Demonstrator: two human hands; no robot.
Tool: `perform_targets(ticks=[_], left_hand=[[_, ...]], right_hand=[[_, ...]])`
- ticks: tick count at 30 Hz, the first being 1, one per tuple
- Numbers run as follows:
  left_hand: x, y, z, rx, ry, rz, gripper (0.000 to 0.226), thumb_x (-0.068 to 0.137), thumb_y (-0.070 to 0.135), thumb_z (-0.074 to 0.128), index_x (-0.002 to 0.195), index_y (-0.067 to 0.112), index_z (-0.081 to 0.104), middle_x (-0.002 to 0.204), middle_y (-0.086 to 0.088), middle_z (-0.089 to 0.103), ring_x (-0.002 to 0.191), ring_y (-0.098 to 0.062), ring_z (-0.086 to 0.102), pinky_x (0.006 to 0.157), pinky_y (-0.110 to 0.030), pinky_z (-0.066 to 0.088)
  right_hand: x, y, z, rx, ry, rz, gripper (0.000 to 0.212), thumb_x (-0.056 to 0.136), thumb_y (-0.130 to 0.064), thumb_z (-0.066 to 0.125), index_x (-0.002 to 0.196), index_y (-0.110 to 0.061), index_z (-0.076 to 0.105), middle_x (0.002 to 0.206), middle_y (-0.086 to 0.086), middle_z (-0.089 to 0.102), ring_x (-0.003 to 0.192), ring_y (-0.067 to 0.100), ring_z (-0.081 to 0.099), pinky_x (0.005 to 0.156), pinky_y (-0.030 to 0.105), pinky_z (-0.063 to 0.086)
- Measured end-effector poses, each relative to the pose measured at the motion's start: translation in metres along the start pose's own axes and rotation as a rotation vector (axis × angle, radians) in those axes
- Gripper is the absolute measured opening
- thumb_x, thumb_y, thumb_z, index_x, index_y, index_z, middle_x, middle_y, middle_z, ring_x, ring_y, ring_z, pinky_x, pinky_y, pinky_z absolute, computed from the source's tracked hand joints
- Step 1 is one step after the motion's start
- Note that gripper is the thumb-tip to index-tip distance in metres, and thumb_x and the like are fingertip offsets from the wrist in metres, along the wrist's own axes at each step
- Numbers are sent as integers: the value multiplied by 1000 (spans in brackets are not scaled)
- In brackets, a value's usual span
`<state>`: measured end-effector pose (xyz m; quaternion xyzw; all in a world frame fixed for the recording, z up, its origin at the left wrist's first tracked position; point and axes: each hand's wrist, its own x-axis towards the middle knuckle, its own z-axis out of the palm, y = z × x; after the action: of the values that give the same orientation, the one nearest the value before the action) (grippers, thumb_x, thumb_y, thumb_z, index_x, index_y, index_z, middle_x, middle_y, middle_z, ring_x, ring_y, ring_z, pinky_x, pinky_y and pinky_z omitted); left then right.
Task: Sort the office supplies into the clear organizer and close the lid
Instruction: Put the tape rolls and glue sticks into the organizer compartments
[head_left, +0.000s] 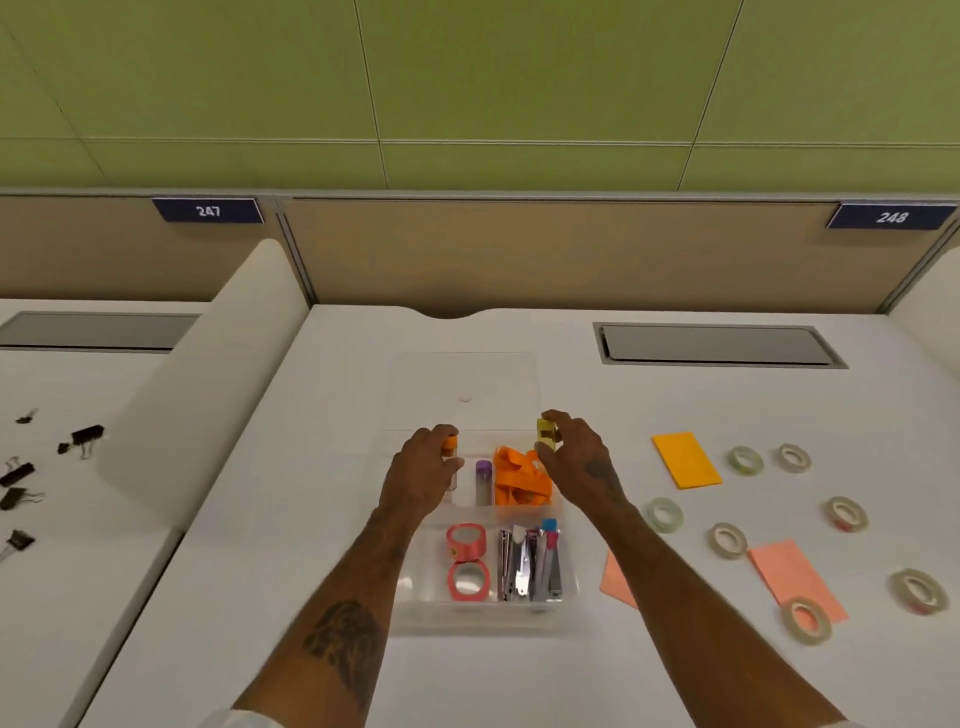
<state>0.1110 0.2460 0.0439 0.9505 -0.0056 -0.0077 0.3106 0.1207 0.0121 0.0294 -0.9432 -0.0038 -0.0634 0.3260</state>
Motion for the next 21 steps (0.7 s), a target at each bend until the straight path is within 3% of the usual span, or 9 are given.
perform_targets(ticks=[7,13,17,21], left_hand=[[1,-8,8,34,-52,-25,44,91,32,65,131,23,49,127,-4,58,110,-22,59,97,-34,49],[0,-11,19,158,-91,6,46,89,42,65,129,24,51,130,-1,58,110,-20,60,96,-31,49],[4,-20,17,173,-29,-16,44,90,45,63,127,22,56,133,0,56,116,-19,55,99,-30,45],[8,-30,11,255,49,-41,49,95,47,52,137,21,48,148,-3,44,134,-21,44,111,-36,38]], right_hand=[[8,-29,25,-51,-42,-54,42,89,-39,58,127,-30,42,114,1,61,97,18,59,80,29,47],[7,-40,36,-72,-99,-98,42,90,-39,57,127,-27,42,115,3,61,97,23,60,84,37,51],[7,-45,40,-78,-126,-112,43,89,-39,58,128,-25,44,114,5,61,101,24,59,85,36,48],[7,-50,46,-104,-178,-104,45,88,-43,59,127,-24,45,115,5,62,103,23,58,85,32,47]])
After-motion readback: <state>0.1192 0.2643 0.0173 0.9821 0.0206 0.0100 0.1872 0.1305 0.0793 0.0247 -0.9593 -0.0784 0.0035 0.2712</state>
